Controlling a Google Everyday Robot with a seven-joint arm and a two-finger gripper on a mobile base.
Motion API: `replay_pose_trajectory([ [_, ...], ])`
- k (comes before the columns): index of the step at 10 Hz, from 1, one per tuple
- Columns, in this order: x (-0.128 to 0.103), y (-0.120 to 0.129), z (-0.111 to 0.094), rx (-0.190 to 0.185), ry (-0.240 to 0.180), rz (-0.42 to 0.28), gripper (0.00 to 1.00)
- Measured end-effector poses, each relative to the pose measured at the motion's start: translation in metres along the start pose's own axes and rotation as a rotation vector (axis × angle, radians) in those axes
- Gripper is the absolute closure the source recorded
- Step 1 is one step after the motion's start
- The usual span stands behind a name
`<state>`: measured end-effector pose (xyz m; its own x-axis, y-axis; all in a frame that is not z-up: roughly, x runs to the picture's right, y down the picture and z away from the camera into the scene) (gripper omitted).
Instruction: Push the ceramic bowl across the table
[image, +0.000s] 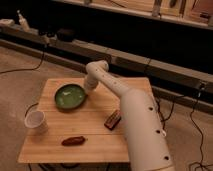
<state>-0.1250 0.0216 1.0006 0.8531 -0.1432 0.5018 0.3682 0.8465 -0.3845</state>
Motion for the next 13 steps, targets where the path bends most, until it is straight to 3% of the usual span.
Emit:
replay_pose_trajectory([
  [5, -0.042, 0.004, 0.001, -0.028, -0.05, -0.065, 1.0],
  [9, -0.056, 0.01, 0.012, -0.056, -0.07, -0.094, 1.0],
  [13, -0.064, 0.001, 0.02, -0.06, -0.075, -0.125, 1.0],
])
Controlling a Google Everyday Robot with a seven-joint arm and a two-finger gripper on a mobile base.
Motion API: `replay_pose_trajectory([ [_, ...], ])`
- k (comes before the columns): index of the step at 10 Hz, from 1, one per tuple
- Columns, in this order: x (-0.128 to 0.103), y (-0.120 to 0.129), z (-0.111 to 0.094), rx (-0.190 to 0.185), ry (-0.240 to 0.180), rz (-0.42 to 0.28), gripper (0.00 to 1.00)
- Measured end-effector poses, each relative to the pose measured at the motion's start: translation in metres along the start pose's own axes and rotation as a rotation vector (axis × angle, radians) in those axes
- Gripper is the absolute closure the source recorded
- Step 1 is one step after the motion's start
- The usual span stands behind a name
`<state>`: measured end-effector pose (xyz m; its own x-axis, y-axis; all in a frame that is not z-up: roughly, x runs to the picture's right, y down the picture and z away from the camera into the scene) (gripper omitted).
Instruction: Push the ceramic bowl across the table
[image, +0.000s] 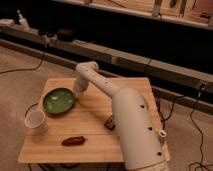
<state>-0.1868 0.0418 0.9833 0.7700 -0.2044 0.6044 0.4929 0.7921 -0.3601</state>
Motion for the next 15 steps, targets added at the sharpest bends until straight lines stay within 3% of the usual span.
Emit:
replay_pose_trajectory([
  [3, -0.013, -0.008, 0.002, -0.002, -0.006, -0.03, 1.0],
  [7, -0.046, -0.006, 0.006, -0.024, -0.048, -0.082, 1.0],
  [10, -0.051, -0.005, 0.007, -0.031, -0.053, -0.089, 0.98],
  [13, -0.051, -0.005, 0.007, -0.031, -0.053, -0.089, 0.73],
  [15, -0.051, -0.005, 0.007, -0.031, -0.053, -0.089, 0.48],
])
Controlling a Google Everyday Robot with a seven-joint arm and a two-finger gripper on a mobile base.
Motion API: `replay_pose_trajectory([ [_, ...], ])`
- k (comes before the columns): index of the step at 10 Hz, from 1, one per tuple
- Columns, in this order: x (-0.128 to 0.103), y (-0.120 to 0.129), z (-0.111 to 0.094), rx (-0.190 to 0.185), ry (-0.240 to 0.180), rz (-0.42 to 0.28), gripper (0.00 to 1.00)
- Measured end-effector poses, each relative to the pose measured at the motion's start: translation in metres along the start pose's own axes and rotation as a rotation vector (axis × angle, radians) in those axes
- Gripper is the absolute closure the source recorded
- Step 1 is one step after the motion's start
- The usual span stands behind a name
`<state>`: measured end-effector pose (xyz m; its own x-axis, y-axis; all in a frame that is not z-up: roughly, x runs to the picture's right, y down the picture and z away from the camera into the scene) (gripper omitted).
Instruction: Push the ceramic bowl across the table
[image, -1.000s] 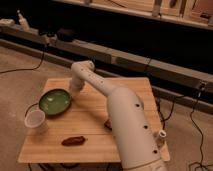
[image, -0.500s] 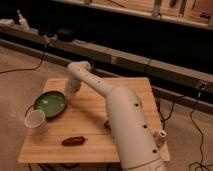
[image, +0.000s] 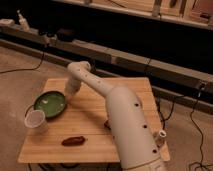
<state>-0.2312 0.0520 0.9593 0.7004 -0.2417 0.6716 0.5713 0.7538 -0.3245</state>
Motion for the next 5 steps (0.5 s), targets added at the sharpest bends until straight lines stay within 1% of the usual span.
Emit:
replay_pose_trajectory([
  [1, 0.0003, 0.0001, -0.0002, 0.0, 0.0, 0.0, 0.4],
  [2, 0.0007, 0.0003, -0.0004, 0.001, 0.0, 0.001, 0.3],
  [3, 0.0008, 0.0003, -0.0005, 0.001, 0.0, 0.001, 0.23],
  [4, 0.0008, 0.0002, -0.0005, 0.001, 0.0, 0.001, 0.2],
  [5, 0.0009, 0.0003, -0.0005, 0.001, 0.0, 0.002, 0.2],
])
